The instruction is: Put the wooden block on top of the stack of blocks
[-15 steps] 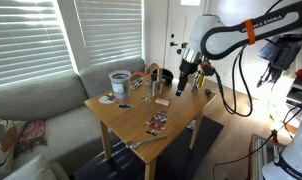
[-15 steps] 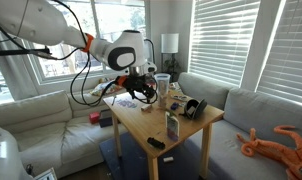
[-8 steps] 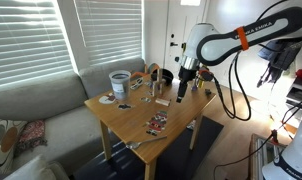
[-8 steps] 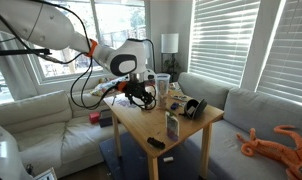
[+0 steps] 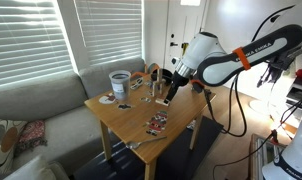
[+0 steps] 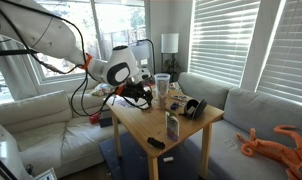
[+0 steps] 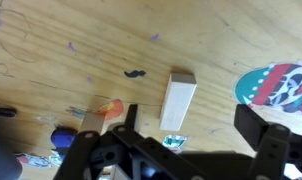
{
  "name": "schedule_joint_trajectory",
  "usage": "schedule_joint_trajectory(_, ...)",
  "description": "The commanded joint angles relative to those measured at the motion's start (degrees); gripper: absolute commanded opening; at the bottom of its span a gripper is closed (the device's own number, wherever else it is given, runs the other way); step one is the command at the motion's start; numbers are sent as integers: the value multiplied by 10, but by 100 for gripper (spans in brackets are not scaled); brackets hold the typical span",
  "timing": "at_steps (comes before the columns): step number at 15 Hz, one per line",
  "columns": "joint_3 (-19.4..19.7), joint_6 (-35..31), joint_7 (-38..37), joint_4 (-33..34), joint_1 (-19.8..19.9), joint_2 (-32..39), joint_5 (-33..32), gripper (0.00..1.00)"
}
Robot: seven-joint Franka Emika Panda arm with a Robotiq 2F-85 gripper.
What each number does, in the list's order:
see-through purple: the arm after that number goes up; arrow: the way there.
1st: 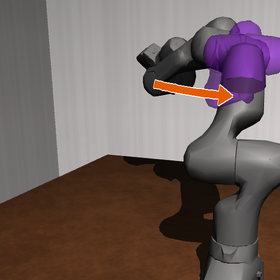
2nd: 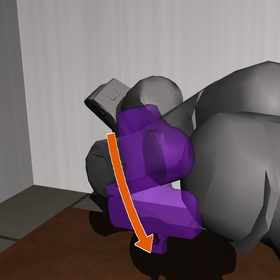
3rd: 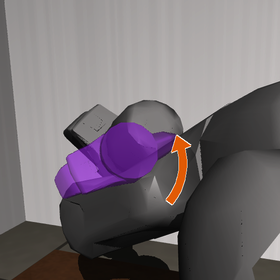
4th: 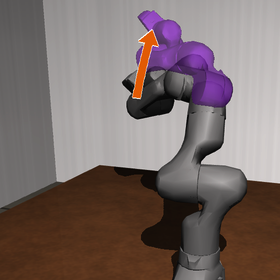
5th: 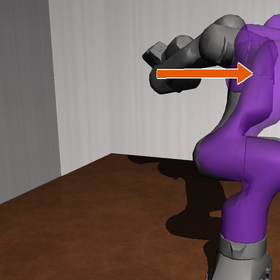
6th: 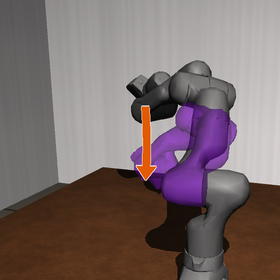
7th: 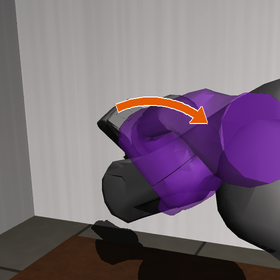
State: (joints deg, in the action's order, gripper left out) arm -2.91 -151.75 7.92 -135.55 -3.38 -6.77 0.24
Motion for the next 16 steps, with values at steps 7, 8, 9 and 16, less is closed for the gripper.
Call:
schedule_joint_trajectory(7,-10,-71,-94,-10,0,40,-12,50)
schedule_joint_trajectory(8,-8,-69,-95,-10,0,42,-9,49)
schedule_joint_trajectory(9,-7,-68,-92,-9,0,43,-1,42)
schedule_joint_trajectory(16,-12,-52,-30,-2,-19,20,65,7)
